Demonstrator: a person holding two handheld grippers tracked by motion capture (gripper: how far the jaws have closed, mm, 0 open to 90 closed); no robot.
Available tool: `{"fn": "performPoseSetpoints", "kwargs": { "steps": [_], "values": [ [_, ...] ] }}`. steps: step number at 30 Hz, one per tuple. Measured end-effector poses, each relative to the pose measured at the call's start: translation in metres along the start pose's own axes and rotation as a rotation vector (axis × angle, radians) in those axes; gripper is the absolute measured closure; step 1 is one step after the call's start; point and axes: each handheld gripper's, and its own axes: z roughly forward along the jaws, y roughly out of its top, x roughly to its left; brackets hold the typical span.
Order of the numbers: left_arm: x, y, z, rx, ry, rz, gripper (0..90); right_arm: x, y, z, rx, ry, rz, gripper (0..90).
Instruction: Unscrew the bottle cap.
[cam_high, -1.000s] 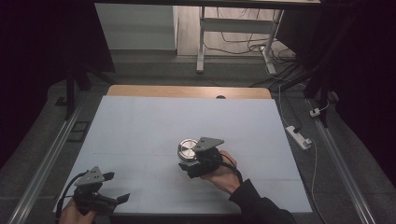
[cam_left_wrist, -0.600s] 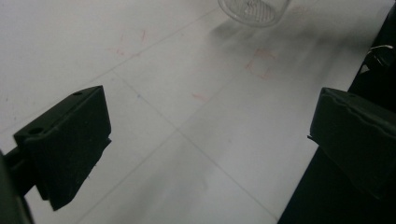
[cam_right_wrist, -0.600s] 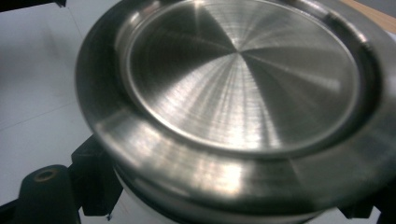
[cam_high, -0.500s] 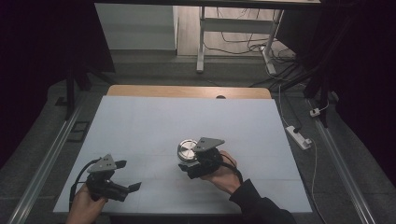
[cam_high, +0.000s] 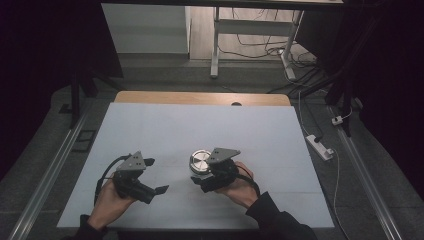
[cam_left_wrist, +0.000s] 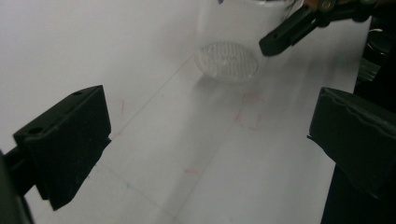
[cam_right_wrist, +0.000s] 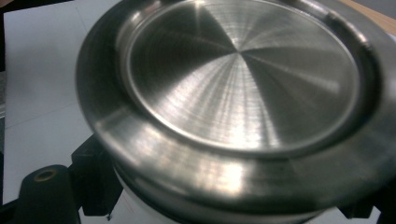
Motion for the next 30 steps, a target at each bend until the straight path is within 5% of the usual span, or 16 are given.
{"fn": "performPoseSetpoints", "kwargs": {
  "steps": [12,21,30],
  "values": [
    [0.015,0.029,0.022,-0.022,-0.122,0.072,0.0,0.002,-0.001,0.001,0.004,0.035,-0.019,14.8],
    [0.011,0.051,0.037,0.012,-0.207,0.192,0.0,0.006,0.0,0.003,0.014,0.088,-0.033,14.8],
    [0.01,0.067,0.048,-0.004,-0.343,0.286,5.4,0.014,0.0,0.004,0.019,0.147,-0.061,14.8]
  ]
}}
